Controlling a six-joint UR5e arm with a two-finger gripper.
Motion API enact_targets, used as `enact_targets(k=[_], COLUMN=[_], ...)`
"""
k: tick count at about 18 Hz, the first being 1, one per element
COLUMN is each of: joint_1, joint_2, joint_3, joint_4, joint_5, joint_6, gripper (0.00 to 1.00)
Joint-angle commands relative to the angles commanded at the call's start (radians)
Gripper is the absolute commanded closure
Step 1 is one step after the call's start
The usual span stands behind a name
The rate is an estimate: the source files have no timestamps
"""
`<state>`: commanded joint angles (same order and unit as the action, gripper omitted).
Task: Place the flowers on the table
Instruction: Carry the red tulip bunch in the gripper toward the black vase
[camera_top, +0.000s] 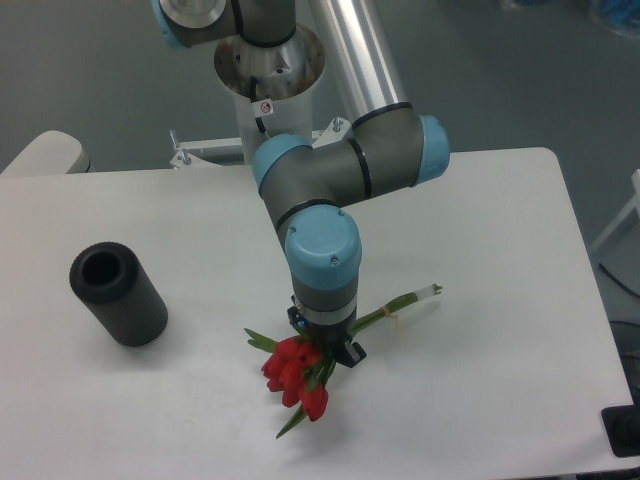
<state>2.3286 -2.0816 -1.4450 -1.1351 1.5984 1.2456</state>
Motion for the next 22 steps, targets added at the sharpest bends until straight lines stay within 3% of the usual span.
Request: enact_targets(k=[6,17,22], joint_1=[-0.032,-0.152,-0.178], joint_2=[0.0,-0.028,-0.032], joint_3=[-0.011,-0.02,-0.028], joint_4=[0.0,0.014,0.017], joint_5=[0.003,0.003,-0.003], joint_6=[-0.026,-0.288,-0.33], gripper=[0.93,0.92,0.8])
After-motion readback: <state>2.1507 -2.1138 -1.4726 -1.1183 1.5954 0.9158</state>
